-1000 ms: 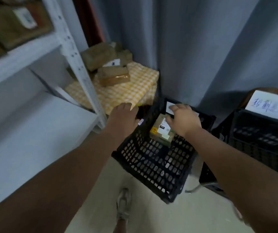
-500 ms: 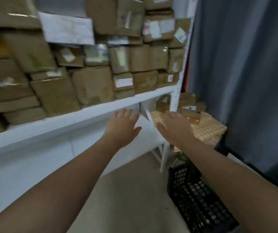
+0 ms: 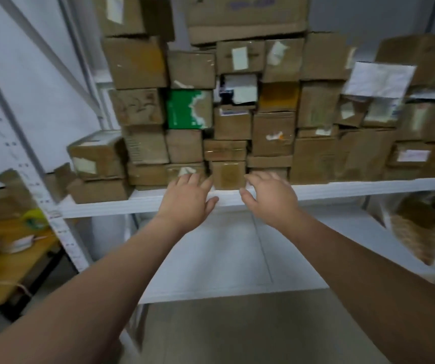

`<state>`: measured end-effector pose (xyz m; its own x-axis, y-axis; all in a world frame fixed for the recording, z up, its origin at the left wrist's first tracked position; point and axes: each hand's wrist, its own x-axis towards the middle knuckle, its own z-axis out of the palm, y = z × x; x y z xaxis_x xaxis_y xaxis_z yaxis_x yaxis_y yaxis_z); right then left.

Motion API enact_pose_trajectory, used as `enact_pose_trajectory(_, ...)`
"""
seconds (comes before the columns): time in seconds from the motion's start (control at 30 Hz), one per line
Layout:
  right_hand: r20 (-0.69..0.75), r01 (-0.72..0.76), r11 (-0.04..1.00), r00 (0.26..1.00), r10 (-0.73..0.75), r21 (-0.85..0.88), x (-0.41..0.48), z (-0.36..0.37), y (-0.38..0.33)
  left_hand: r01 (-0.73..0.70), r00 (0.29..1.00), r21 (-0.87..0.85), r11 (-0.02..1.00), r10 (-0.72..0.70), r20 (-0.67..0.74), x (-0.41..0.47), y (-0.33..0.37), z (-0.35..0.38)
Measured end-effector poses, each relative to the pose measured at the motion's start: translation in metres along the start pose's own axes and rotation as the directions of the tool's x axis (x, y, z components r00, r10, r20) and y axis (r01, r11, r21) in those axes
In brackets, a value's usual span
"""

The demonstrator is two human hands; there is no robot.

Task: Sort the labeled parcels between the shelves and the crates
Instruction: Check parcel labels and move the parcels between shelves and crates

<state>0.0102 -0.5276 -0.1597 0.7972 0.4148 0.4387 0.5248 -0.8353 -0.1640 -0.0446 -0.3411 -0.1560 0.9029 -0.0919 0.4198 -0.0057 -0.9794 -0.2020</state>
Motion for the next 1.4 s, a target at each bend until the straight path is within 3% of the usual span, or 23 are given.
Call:
enact_pose_trajectory(0.2, -0.003, 0.143, 0.983, 0.99, -0.143, 0.118, 0.046, 0.029, -0.113, 0.137, 0.99, 0.026, 0.99, -0.138, 0.002, -0.033, -0.116, 0.002)
enact_pose_trajectory(0.47, 0.006, 0.274, 0.946, 0.96, -0.279, 0.172, 0.105, 0.061, -0.185, 0.327, 0.945, 0.019, 0.945, -0.326, -0.024, -0.046, -0.21, 0.019)
enact_pose_trajectory(0.63, -0.006, 0.264, 0.93, 0.962, -0.272, 0.256, 0.14, 0.081, -0.213, 0.366, 0.93, 0.01, 0.931, -0.365, -0.031, -0.029, -0.259, 0.038)
enact_pose_trajectory(0.77, -0.012, 0.223, 0.91, 0.972, -0.234, 0.351, 0.163, 0.098, -0.237, 0.315, 0.946, 0.002, 0.949, -0.314, -0.081, 0.0, -0.304, 0.049)
enact_pose_trajectory(0.87, -0.023, 0.173, 0.901, 0.984, -0.178, 0.398, 0.174, 0.111, -0.258, 0.287, 0.958, 0.016, 0.958, -0.286, -0.02, 0.022, -0.339, 0.065)
enact_pose_trajectory(1.0, -0.047, 0.066, 0.862, 0.998, -0.049, 0.502, 0.184, 0.128, -0.282, 0.274, 0.961, -0.198, 0.941, -0.26, 0.095, 0.029, -0.364, 0.084)
enact_pose_trajectory(1.13, 0.029, -0.096, 0.773, 0.995, 0.1, 0.627, 0.19, 0.141, -0.3, 0.225, 0.958, -0.464, 0.857, -0.282, -0.056, 0.015, -0.36, 0.098)
enact_pose_trajectory(1.27, 0.001, -0.121, 0.622, 0.982, 0.19, 0.773, 0.19, 0.153, -0.317, 0.159, 0.938, -0.618, 0.77, -0.314, -0.15, -0.005, -0.352, 0.104)
enact_pose_trajectory(1.4, -0.042, -0.155, 0.633, 0.957, 0.286, 0.758, 0.188, 0.16, -0.321, 0.081, 0.918, -0.783, 0.616, -0.352, -0.182, -0.025, -0.344, 0.1)
